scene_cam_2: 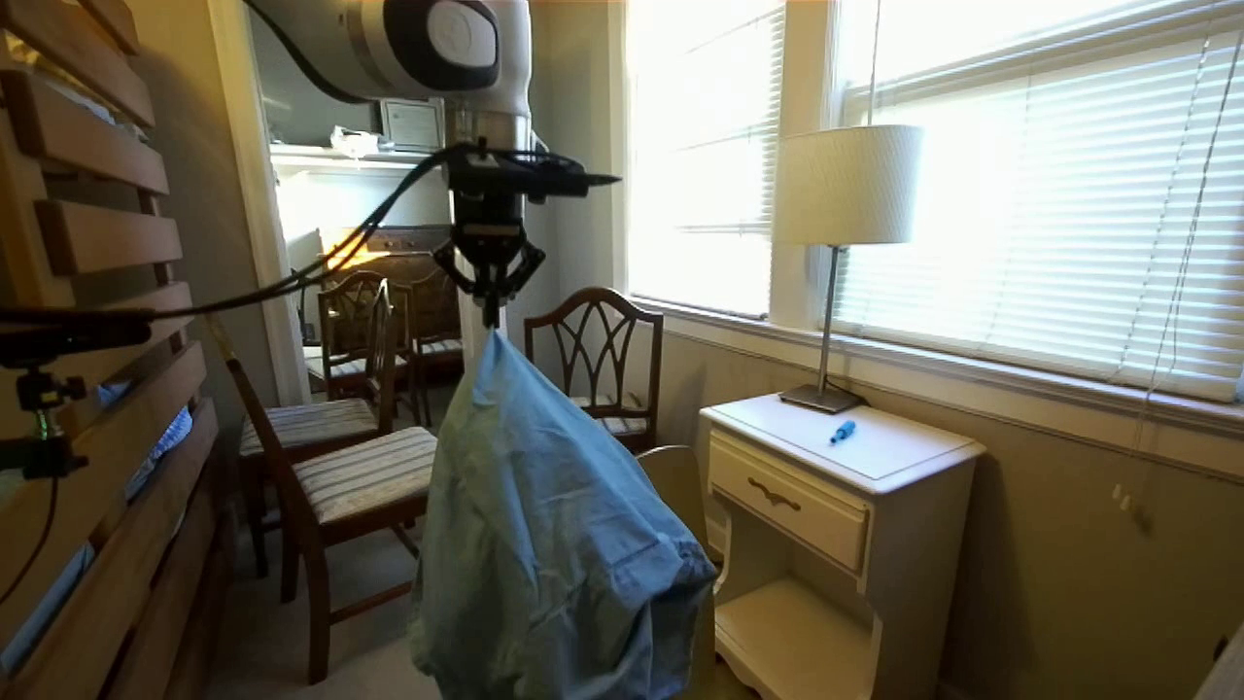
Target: Put the blue cloth on the backrest of the chair
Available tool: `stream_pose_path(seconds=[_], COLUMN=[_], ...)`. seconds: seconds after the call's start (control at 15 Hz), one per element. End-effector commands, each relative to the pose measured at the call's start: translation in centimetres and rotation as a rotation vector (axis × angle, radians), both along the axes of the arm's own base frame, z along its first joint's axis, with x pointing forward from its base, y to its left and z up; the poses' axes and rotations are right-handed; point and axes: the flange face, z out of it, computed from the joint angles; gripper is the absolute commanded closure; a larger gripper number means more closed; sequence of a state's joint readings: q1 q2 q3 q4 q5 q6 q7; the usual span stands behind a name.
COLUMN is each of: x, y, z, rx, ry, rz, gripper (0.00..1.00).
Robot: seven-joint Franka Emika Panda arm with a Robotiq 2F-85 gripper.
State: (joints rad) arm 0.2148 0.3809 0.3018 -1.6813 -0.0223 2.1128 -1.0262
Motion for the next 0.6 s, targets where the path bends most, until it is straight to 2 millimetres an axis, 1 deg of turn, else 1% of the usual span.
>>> stream_pose_path(seconds=[0.0,0.13,0.27,0.4,0.53], x=[-0.5,-0.6,-0.9,-0.9,-0.9], y=[1.0,1.8,2.6,3.3,3.6], z=[5.5,7.5,8.4,8.0,6.9], rx=[0.004,0.017,0.028,0.033,0.033], ry=[-0.091,-0.125,-0.139,-0.132,-0.112], rz=[0.034,0.044,0.062,0.072,0.078], gripper=[1.0,1.0,1.0,1.0,1.0])
